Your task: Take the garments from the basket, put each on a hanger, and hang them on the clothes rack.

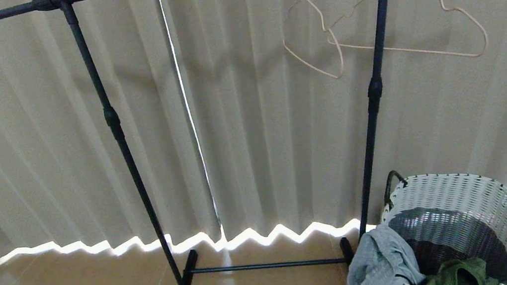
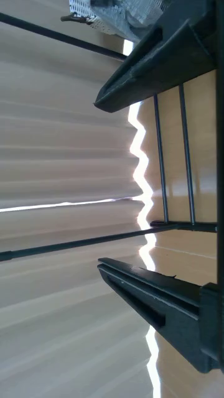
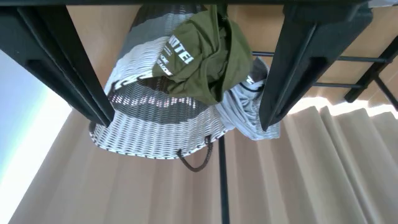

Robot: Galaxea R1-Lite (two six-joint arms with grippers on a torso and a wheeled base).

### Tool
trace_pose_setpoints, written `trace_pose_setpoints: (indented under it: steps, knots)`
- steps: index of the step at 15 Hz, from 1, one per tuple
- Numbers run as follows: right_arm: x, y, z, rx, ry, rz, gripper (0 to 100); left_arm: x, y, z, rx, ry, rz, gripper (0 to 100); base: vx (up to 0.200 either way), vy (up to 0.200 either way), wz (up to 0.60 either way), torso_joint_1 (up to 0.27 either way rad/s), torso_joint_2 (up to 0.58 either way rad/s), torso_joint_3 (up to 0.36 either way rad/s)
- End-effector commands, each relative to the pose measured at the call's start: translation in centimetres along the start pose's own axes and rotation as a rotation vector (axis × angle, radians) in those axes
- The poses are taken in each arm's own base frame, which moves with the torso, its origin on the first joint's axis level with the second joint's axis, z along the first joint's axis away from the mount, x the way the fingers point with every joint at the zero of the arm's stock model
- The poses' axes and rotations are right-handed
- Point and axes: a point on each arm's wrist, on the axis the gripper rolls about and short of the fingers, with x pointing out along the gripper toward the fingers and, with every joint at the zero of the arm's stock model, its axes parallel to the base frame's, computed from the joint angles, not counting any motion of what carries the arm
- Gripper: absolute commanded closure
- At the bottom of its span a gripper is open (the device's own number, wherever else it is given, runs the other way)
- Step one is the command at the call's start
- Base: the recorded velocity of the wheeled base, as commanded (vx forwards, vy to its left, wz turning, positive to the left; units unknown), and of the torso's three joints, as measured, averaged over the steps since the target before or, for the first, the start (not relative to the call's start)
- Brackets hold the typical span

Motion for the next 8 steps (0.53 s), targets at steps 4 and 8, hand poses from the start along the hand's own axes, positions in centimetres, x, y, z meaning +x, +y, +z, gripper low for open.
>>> trace_pose_setpoints:
  steps: [4,8]
  knots:
    - [0.00,0.00,0.01,-0.003,-0.002,-0.001,0,0.00,0.00,0.01,0.000,0.000,0.000,0,0.150,0.000,0.00,-0.001,0.00,0.002]
    - [-0.10,0.00,0.26,0.002,-0.009,0.001,0,0.00,0.00,0.02,-0.006,-0.002,0.001,0,0.150,0.000,0.00,0.003,0.00,0.004]
